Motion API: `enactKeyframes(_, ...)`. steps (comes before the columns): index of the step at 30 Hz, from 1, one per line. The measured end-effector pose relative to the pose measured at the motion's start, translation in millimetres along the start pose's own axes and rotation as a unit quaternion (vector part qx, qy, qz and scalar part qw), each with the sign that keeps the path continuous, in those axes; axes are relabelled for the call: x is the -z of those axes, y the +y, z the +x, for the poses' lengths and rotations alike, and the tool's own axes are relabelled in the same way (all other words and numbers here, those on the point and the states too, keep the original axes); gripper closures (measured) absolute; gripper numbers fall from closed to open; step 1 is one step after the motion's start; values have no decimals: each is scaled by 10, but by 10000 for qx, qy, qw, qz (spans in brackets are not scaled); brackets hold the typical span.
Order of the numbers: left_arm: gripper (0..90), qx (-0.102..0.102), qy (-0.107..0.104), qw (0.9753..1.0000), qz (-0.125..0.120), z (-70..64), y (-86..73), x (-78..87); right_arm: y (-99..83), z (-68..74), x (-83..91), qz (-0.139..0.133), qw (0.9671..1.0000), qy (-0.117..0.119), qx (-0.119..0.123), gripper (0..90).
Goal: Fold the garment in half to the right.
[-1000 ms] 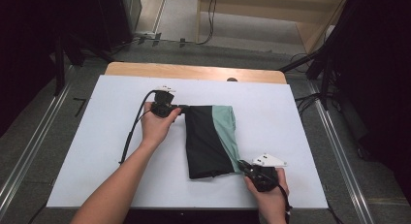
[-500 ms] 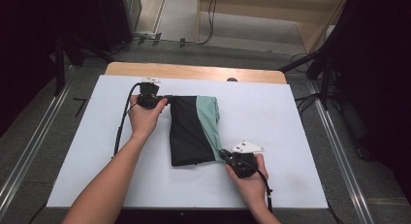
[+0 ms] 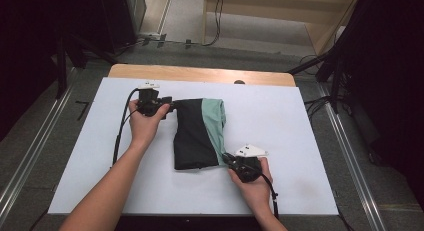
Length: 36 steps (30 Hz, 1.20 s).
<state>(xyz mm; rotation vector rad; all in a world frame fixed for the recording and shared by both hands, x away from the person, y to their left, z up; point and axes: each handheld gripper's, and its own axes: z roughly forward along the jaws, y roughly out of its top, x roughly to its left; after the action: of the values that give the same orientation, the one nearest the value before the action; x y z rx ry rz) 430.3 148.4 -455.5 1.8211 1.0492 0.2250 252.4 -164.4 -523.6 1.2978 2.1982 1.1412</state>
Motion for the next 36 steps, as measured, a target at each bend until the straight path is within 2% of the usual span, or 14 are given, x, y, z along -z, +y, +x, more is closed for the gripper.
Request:
enactKeyframes(2,452,-82,-41,9999,-83,-45,-33,109,-1,-5,4,-14,10000,29,-27,819)
enactKeyframes(7,445,-492,-141,9987,-35,-214,-204,308,-4,1,10,-82,9999,101,-2,807)
enactKeyframes(10,443,-578,-228,9981,5,-310,-353,404,-3,1,12,-87,9999,141,-17,811)
enactKeyframes(13,444,-572,-332,9978,16,-401,-514,500,-1,6,22,-122,9997,200,-41,815)
enactKeyframes(17,444,-723,-392,9966,106,-534,-745,600,-5,-1,47,-160,9997,207,-32,819)
enactKeyframes(20,444,-667,-478,9966,101,-607,-913,671,-22,-1,54,-158,9996,217,-59,821)
enactKeyframes(22,445,-655,-437,9968,96,-662,-1009,705,-36,15,47,-123,9995,268,-61,823)
enactKeyframes(24,445,-727,-387,9965,158,-720,-1095,727,-41,43,46,-112,9995,303,-40,826)
enactKeyframes(27,445,-739,-396,9961,278,-782,-1166,733,-42,72,48,-124,9993,341,-20,826)
enactKeyframes(29,445,-831,-385,9951,360,-831,-1222,726,-44,67,44,-99,9995,302,-43,826)
enactKeyframes(32,445,-953,-260,9938,512,-893,-1296,700,-49,54,52,-56,9998,155,-55,825)
enactKeyframes(36,447,-1076,-198,9916,686,-941,-1354,665,-52,27,66,-80,9998,161,-58,744)
